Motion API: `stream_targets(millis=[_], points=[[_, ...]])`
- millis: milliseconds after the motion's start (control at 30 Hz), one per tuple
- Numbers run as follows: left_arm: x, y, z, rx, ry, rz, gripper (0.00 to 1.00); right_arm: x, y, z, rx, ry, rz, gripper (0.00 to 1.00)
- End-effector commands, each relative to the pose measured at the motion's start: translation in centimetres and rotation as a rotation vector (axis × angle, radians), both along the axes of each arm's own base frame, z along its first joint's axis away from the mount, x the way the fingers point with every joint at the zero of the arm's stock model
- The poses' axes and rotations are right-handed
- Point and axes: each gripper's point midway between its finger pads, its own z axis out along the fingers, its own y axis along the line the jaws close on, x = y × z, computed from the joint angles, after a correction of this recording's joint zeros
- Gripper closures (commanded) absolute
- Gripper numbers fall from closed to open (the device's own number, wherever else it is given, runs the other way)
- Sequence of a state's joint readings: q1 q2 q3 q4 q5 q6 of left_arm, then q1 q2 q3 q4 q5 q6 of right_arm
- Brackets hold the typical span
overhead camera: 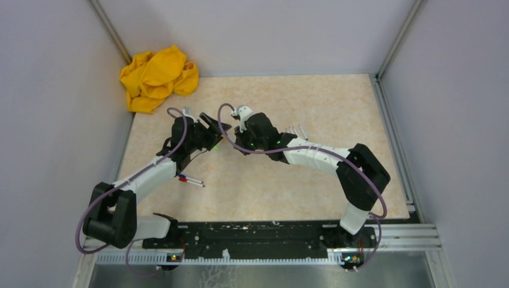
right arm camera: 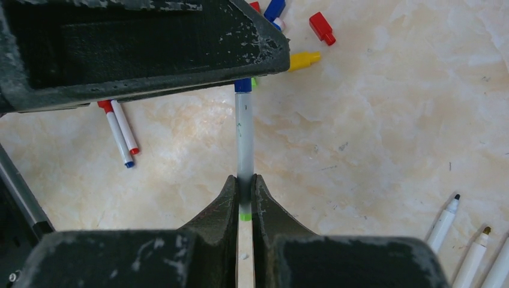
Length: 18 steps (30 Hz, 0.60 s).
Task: Open the pen caps
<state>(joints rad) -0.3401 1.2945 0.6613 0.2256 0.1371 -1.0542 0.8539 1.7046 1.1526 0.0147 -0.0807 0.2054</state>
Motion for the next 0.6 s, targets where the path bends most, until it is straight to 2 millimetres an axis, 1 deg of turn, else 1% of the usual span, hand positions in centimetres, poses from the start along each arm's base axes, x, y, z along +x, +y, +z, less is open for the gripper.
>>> stream_targets(millis=[0,100,233,400,567], points=[[0.7,-0.6,1.0,-0.042,-0.037,-0.016,0.26,0.3,0.4,4.3,0.095,-0.063,0.012,1.0],[0.8,-0.8,0.8,-0.043,-0.038,-0.023,0.33,0.0,0.3,4.1,0.093,-0.058,0.02,1.0],[0.9,-1.0,0.5,-0.046,-0.032,-0.033,0.48,0.0,0.0,3.7,0.087,-0.052,0.021,1.0],[0.9,-0.6,0.6,-0.03,-0.039,-0.018,0.55,-0.3,-0.5,3.1,0.079,-0.039,0.028,1.0],[1.0,-0.3,0.6,-0.019,-0.043,-0.008,0.58,-0.5,-0.7,2.7,0.077,-0.029,0.034,1.0]])
